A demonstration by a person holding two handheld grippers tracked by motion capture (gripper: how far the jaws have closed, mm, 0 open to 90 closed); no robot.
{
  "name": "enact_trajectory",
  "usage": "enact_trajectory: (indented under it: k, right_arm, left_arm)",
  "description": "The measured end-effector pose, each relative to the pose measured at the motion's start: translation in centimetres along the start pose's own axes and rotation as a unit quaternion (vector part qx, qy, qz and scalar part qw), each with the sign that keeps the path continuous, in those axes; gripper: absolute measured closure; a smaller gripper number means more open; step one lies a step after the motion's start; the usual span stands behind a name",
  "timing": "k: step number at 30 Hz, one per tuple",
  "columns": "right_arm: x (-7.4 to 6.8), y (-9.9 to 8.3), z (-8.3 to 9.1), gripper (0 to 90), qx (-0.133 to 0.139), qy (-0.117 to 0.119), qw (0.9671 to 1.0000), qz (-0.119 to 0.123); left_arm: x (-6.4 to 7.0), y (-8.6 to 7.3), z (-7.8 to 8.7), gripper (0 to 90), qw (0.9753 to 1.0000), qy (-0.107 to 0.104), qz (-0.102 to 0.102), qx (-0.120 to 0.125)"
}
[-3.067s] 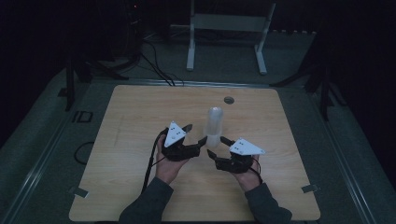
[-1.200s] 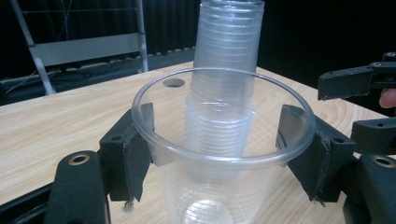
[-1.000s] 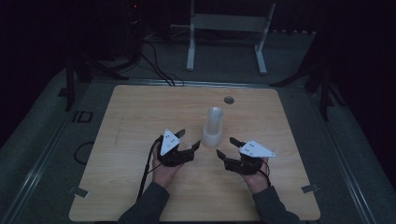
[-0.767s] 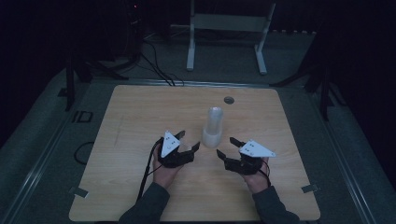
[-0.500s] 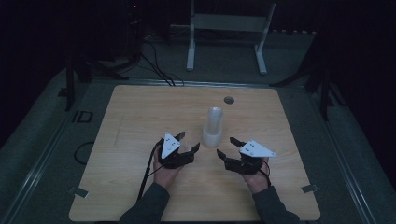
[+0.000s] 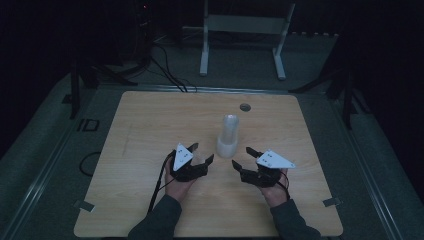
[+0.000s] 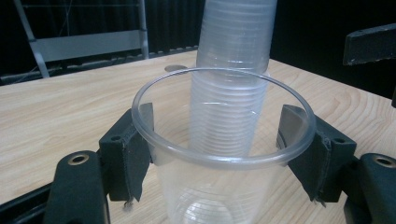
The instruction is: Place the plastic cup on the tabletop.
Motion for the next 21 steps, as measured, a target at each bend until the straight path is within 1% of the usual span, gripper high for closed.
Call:
enact_trajectory:
  k: [6,21]
  right_arm:
    - [-0.03,-0.02,-0.01,29.9,0.000,0.000,1.0000,0.001]
    - [0.00,-0.04,0.00,29.9,0.000,0.000,1.0000,0.001]
  left_arm:
    - [-0.12,-0.18,-0.12,28.0,1.0000,-0.002,-0.001,-0.003]
    - [-0.59,-0.87,-0.45,27.7,0.9999,0.001,0.001,-0.014]
Point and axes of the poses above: each handheld gripper's, and its own axes: z roughly backward along the jaws, y roughly out of its top, x roughly to its right, the point moved 3 cm from there along -z, roughly forward along the jaws, and after that the axes turned 7 degrees about -y, right-handed, at the moved point
